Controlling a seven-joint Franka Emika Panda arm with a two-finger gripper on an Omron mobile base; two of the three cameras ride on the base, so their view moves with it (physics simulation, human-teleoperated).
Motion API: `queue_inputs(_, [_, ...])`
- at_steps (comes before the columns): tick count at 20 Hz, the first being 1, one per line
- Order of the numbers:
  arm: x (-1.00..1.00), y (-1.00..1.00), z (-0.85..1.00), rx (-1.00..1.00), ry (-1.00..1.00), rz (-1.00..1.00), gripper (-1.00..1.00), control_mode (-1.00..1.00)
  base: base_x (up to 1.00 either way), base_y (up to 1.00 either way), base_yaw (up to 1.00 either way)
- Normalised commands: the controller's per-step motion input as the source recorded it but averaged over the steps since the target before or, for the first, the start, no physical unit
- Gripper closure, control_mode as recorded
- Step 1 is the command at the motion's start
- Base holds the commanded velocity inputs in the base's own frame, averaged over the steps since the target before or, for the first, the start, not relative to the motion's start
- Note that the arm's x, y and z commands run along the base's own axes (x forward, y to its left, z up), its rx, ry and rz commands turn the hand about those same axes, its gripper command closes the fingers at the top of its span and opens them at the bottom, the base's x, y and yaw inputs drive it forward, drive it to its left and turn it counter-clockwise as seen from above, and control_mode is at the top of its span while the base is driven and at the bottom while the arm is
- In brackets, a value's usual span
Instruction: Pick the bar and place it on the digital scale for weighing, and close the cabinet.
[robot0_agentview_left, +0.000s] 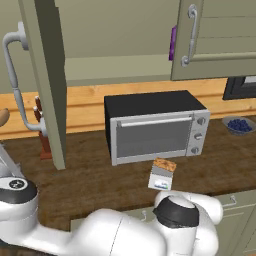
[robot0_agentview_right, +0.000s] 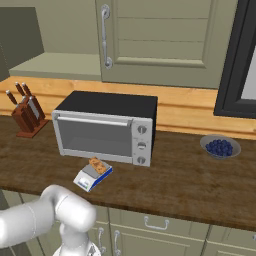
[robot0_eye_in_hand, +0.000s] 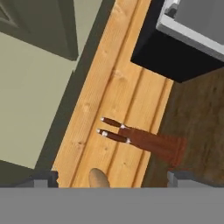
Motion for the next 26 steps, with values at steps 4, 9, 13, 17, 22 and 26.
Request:
queue_inputs(4, [0.48,0.02,0.64,-0.19,-0.06,0.00,-1.00,-1.00,0.00,0.00,0.00])
queue_inputs(9, [0.08,-0.29,0.91,-0.25,-0.35,-0.02,-1.00,-1.00,0.00,0.00,0.00])
queue_inputs(13, [0.00,-0.74,0.82,-0.21,-0.39,-0.07,-1.00,-1.00,0.00,0.00,0.00])
queue_inputs(17, [0.00,-1.00,0.71,-0.12,-0.26,-0.10,-1.00,-1.00,0.00,0.00,0.00])
queue_inputs(22, [0.00,-1.00,0.70,-0.02,-0.12,-0.09,-1.00,-1.00,0.00,0.00,0.00])
queue_inputs(26, [-0.01,-1.00,0.55,0.00,-0.04,-0.09,-1.00,-1.00,0.00,0.00,0.00])
